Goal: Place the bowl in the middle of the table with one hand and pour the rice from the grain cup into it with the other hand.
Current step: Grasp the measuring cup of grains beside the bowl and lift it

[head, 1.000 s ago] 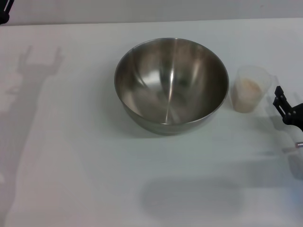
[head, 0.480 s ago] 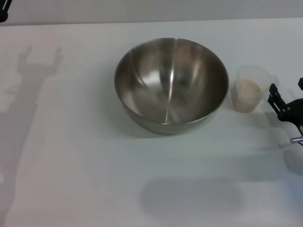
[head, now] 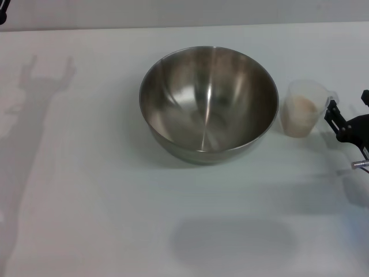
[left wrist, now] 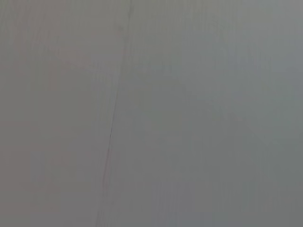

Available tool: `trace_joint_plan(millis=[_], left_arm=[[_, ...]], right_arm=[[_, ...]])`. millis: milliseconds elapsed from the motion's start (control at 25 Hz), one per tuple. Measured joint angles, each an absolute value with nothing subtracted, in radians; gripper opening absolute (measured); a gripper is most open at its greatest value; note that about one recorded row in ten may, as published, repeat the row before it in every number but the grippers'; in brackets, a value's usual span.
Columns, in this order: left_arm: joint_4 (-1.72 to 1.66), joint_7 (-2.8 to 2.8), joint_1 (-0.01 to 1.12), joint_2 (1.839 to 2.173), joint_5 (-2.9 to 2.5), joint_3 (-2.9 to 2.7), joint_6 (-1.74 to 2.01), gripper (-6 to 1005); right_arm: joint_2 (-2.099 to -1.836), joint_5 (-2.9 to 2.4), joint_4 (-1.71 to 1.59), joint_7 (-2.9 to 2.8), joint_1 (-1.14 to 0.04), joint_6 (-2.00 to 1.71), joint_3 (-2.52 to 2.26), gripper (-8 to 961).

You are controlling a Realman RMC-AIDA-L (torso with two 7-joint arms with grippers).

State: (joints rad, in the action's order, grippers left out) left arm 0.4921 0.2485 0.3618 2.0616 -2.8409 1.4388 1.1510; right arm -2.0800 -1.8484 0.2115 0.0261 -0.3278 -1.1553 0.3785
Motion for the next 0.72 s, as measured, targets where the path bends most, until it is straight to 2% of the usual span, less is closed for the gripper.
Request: trace_joint_plan(millis=[720], left_arm=[[0.483, 0.249, 0.359, 2.06, -2.841, 1.433, 1.152, 861]], right_arm=[[-2.08, -1.851, 0.191, 0.026, -0.371, -1.122, 0.373, 739]])
